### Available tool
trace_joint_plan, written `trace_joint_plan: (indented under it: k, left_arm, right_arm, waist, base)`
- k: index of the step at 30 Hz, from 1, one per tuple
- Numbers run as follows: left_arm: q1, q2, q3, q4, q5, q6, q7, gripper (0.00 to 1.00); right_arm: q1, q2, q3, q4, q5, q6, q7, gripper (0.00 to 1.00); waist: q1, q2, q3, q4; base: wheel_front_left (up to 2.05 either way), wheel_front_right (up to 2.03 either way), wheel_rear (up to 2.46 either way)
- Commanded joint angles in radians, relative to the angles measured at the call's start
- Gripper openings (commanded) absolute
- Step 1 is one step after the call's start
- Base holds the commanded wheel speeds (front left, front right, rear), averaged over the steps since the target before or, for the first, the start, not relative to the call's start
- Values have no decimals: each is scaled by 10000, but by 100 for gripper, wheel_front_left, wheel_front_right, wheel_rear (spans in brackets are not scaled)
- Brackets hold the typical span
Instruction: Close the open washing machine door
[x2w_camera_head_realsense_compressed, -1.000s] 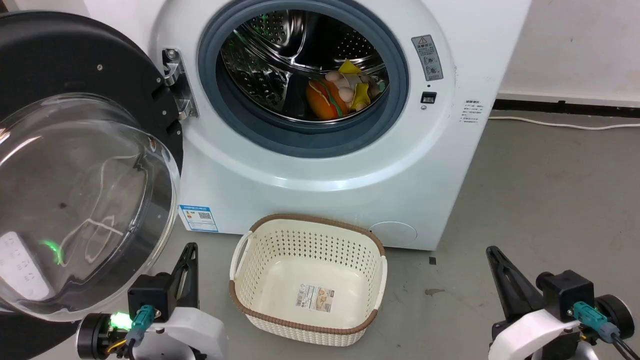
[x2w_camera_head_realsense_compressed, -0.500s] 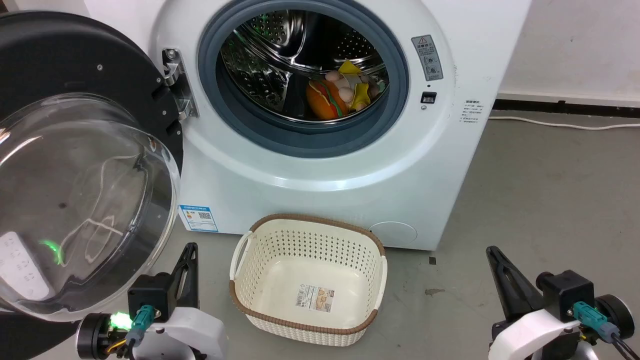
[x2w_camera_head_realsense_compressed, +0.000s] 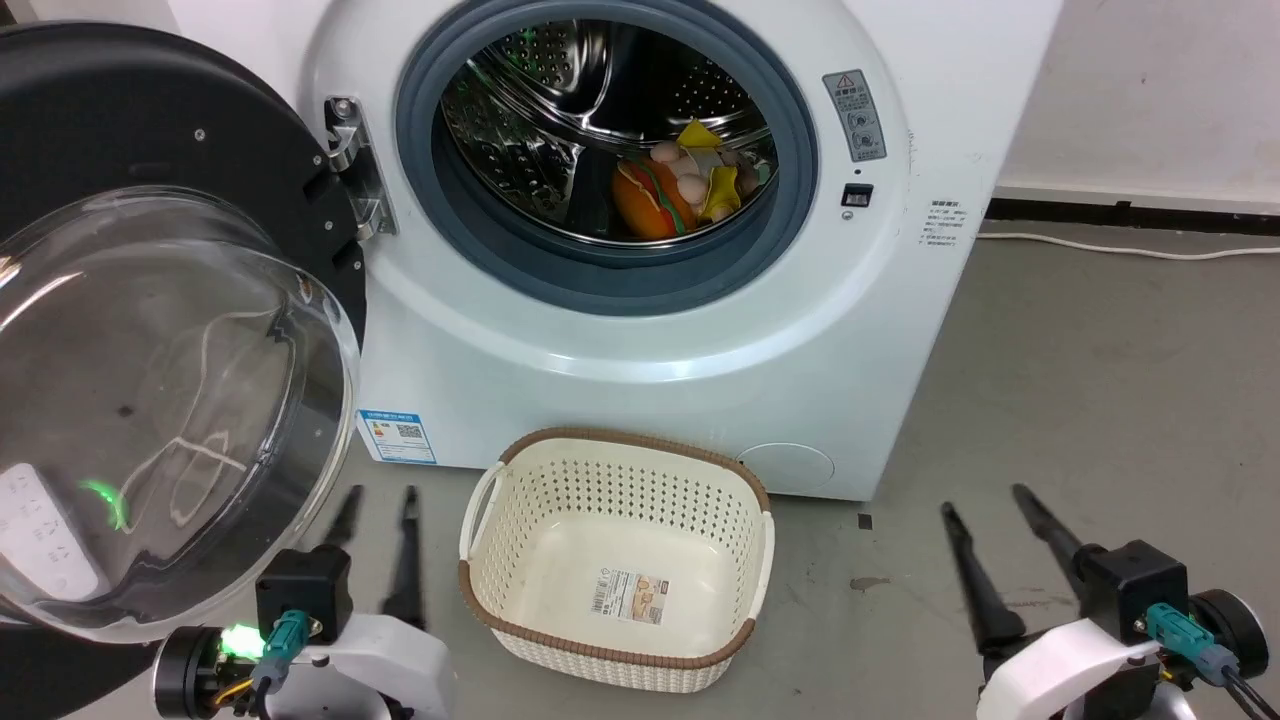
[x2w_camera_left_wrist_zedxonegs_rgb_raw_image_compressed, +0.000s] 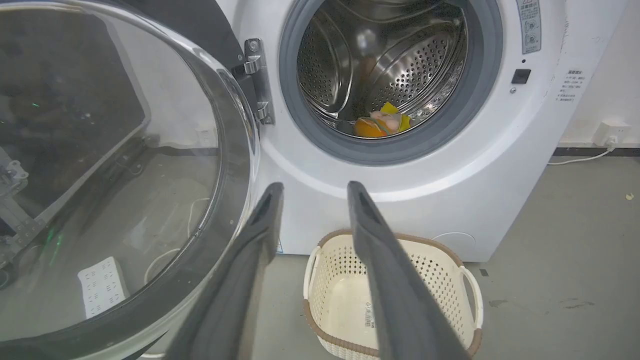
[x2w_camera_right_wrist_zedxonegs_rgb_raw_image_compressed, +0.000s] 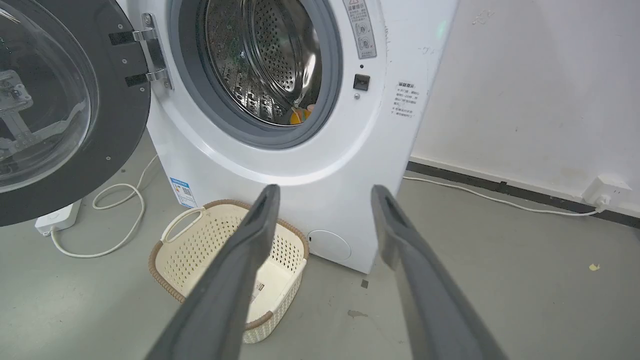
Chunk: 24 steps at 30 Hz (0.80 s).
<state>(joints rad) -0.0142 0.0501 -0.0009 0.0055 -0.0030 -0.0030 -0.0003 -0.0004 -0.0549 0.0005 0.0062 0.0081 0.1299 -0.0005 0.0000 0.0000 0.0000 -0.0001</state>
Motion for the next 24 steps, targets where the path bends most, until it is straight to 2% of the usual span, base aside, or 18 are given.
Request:
trace_joint_plan:
  k: [1,14,24]
  left_arm:
    - [-5,0,-7,11,-3,-3,-27,100]
    - [-12,0,-108,100,-30,-26,-299,100]
    - [-8,16,-161,166,-32,-61,-508,100]
  right_arm:
    - [-3,0,2,18,34,0,-27,100]
    - [-2,5,-55,113,194,1,-298,100]
    - [-12,9,9,200,318,2,-507,100]
  waist:
    - [0,0,-2,0]
    - [0,0,-19,92]
    - [0,0,-45,441]
  base:
    - [0,0,0]
    - [0,0,0]
    - [0,0,0]
